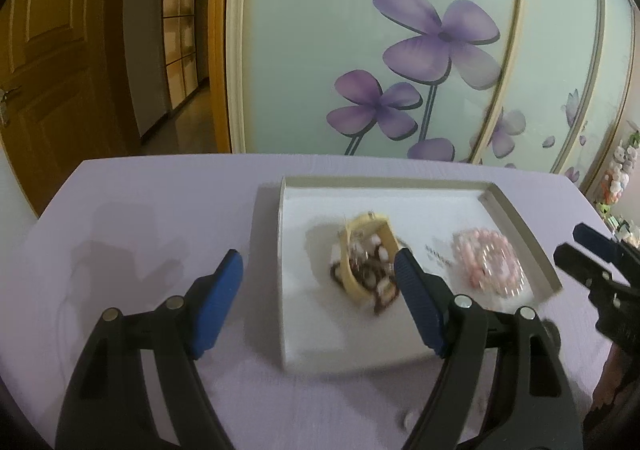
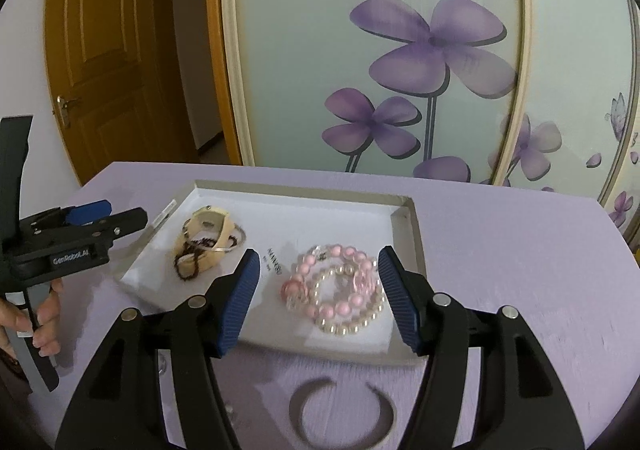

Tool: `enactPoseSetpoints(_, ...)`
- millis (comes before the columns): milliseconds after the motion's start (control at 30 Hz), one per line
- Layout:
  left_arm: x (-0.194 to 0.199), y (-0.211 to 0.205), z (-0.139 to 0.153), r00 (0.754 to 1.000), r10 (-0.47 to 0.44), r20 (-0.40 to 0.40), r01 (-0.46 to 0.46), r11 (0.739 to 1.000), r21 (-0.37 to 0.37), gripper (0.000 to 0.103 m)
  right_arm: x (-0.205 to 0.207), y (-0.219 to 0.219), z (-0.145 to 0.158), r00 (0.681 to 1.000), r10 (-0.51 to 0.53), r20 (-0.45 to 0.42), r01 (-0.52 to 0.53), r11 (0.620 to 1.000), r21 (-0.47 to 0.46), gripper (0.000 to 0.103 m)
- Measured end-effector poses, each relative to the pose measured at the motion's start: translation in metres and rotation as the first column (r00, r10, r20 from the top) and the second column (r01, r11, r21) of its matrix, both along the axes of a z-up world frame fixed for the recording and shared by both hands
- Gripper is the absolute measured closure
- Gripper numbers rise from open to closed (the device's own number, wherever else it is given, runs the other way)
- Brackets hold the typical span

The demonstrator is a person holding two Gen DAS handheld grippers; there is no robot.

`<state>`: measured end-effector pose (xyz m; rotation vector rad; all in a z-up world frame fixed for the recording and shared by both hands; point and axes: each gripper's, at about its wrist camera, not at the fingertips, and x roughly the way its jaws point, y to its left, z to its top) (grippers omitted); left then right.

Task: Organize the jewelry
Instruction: 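Grasp the silver ring on the table with the left tool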

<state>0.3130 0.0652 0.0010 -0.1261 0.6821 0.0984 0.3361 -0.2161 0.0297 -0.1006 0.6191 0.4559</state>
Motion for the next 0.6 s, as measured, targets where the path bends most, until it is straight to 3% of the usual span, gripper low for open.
enactPoseSetpoints(400,-0.083,-0.028,-0.018,0.995,-0.086,-0.051,0.085,0.996,-0.02,0.02,-0.055,-0.037,-0.007,0.998,-0.042,-0.04,0.045,0.998,0.052,0.039)
enactPoseSetpoints(600,-0.095,-0.051,-0.031,0.986,-0.141,-0.086,0.14,0.99,-0.01,0.021,-0.069,-0.053,-0.011,0.995,-0.069,-0.071,0.074,0.994,0.084,0.039)
